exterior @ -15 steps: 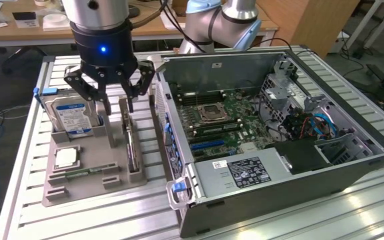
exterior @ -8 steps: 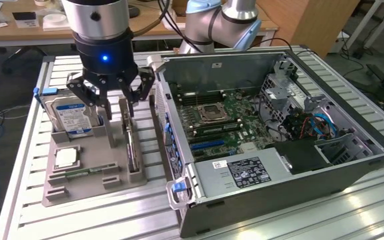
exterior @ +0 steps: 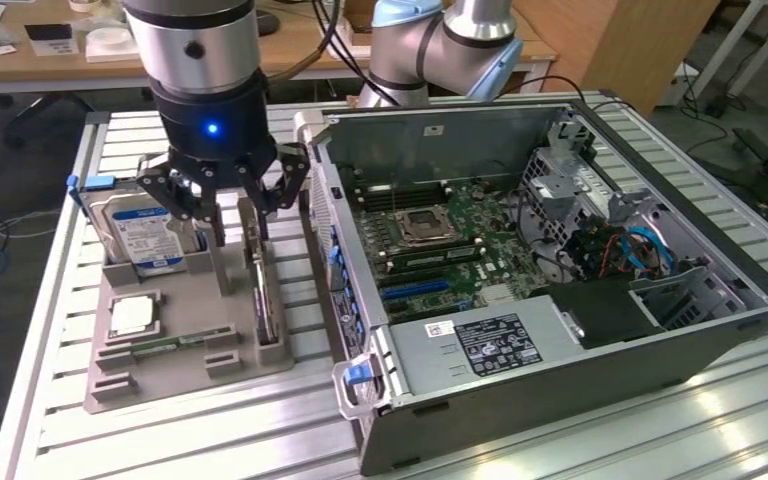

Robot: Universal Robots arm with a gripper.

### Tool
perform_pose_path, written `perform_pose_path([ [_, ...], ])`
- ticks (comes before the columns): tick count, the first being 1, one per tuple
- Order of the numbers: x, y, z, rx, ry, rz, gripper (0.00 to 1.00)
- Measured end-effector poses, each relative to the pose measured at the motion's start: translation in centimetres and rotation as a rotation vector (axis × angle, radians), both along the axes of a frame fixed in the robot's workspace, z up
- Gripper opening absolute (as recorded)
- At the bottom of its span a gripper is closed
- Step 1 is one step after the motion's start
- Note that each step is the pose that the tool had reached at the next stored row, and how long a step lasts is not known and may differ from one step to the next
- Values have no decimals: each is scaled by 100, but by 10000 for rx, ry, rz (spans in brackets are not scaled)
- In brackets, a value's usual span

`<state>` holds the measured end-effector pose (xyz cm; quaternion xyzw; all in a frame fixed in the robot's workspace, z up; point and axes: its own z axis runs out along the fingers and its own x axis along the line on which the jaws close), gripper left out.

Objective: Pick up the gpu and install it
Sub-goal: 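Pick up the gpu and move the gpu toward the slot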

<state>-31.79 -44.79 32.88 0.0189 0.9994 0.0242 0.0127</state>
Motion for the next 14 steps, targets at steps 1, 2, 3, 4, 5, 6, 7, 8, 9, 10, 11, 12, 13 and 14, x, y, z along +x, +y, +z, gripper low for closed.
perform_pose_path([
  [1,11,0,-5,3,-1,1,47],
  [2,23,0,-10,3,0,0,47],
  [3,29,0,-15,4,-1,0,47],
  [4,34,0,-21,4,-2,0,47],
  [5,41,-1,-28,3,-1,1,47],
  [6,48,0,-35,3,0,0,47],
  [7,54,0,-44,2,0,0,47],
  [8,59,0,-54,2,0,0,47],
  [9,63,0,-65,2,1,0,47],
  [10,65,0,-75,3,-1,-1,47],
  [11,66,0,-82,4,-2,0,47],
  [12,66,0,-85,3,0,-1,47],
  [13,67,0,-85,3,0,1,47],
  [14,67,0,-85,3,1,0,47],
])
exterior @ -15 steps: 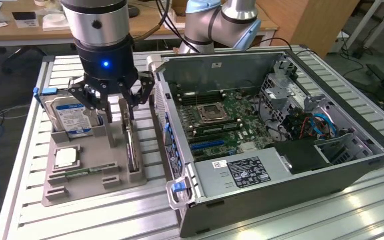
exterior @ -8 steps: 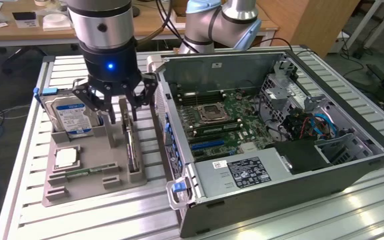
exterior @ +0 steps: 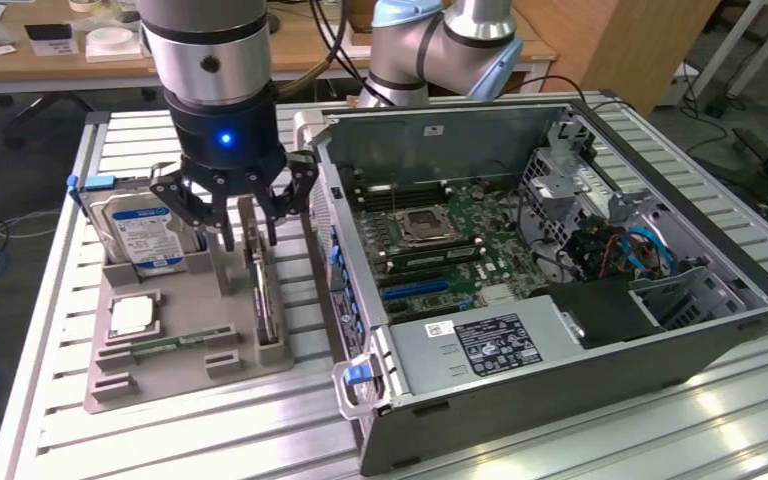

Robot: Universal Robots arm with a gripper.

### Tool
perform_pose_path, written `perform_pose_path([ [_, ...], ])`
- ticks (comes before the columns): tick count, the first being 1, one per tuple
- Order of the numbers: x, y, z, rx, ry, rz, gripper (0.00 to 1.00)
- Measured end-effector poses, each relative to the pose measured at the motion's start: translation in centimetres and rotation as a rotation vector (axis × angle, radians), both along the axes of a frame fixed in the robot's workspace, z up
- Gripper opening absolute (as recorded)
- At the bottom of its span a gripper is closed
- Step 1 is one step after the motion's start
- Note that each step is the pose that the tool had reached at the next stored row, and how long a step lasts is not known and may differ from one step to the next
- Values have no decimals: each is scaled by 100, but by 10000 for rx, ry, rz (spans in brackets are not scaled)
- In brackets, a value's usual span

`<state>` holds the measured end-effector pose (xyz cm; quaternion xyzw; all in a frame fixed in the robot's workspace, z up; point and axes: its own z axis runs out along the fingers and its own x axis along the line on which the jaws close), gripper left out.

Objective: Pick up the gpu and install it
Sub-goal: 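Pick up the gpu and move the gpu toward the slot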

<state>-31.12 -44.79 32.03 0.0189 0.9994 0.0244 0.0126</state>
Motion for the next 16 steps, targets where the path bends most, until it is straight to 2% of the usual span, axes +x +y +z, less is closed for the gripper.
perform_pose_path([
  [4,0,0,-10,4,-4,1,47],
  [16,0,0,-224,2,-2,1,47],
])
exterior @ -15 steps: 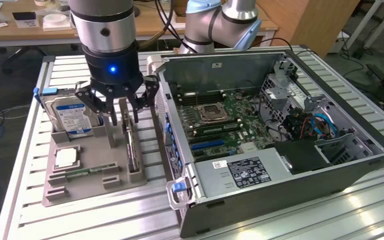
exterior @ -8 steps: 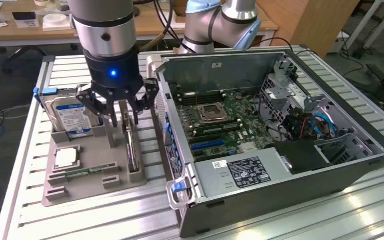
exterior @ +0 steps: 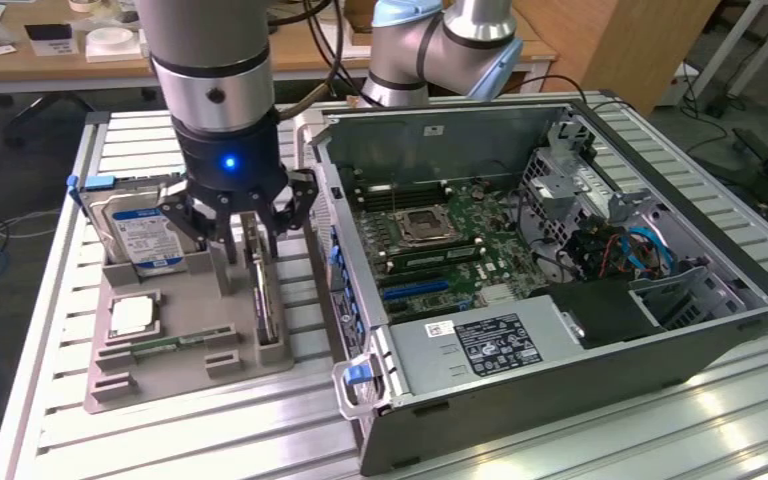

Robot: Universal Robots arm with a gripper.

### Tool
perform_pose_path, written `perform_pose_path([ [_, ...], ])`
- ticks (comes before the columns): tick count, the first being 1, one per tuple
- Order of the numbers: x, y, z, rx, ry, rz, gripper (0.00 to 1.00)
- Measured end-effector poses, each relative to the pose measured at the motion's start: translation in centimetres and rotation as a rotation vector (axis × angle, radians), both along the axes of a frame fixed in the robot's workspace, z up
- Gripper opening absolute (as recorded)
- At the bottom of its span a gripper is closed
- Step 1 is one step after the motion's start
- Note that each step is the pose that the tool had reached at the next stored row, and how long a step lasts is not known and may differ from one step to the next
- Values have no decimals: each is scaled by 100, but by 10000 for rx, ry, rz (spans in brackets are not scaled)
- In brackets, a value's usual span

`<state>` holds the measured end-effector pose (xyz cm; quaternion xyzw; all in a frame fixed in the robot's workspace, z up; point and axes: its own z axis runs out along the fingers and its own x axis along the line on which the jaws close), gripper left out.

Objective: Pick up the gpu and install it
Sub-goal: 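Pick up the gpu and move the gpu toward the slot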

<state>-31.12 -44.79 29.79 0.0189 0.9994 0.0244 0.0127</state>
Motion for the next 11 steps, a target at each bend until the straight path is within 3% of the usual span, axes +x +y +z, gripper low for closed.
perform_pose_path([
  [11,0,0,-155,-1,0,0,47],
])
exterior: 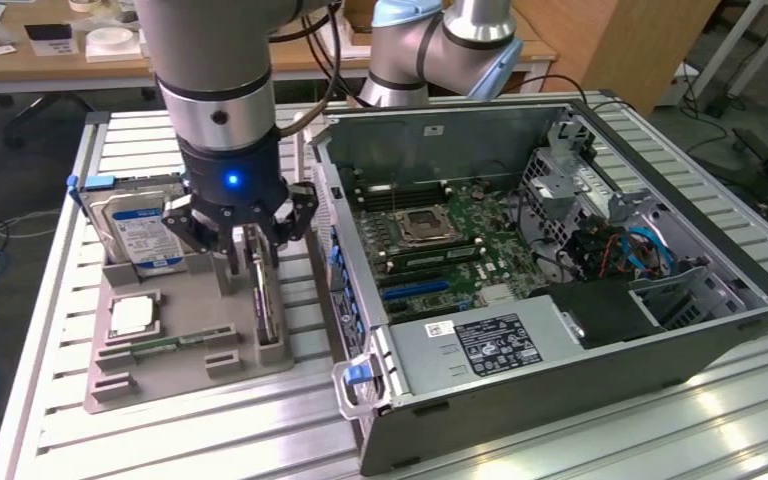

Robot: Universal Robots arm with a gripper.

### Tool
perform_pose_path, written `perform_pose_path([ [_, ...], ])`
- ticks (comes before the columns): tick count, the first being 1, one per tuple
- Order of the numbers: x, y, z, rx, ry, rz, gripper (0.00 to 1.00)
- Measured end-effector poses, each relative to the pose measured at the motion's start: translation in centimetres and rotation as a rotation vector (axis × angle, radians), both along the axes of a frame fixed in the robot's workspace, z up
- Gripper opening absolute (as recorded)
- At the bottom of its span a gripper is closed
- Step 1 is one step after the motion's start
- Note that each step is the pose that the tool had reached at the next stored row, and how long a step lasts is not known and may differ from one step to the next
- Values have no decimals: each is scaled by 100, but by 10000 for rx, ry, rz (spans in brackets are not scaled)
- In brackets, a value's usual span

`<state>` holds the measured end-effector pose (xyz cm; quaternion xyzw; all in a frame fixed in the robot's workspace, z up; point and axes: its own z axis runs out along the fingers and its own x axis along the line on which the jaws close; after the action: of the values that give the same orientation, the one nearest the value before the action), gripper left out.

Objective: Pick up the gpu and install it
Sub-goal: 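Pick up the gpu and move the gpu toward the slot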

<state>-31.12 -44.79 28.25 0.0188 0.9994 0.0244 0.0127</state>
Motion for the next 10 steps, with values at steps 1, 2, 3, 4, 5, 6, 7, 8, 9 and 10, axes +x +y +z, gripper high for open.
perform_pose_path([
  [1,0,0,-12,0,0,0,47],
  [2,0,0,-24,0,0,0,47],
  [3,0,0,-35,0,0,0,47],
  [4,0,0,-46,0,-1,0,47],
  [5,0,0,-57,1,-1,0,47],
  [6,0,0,-68,1,-1,0,47],
  [7,0,0,-78,1,-1,0,47],
  [8,0,0,-87,0,0,0,47],
  [9,0,0,-97,0,0,0,47],
  [10,0,0,-107,0,0,0,47],
])
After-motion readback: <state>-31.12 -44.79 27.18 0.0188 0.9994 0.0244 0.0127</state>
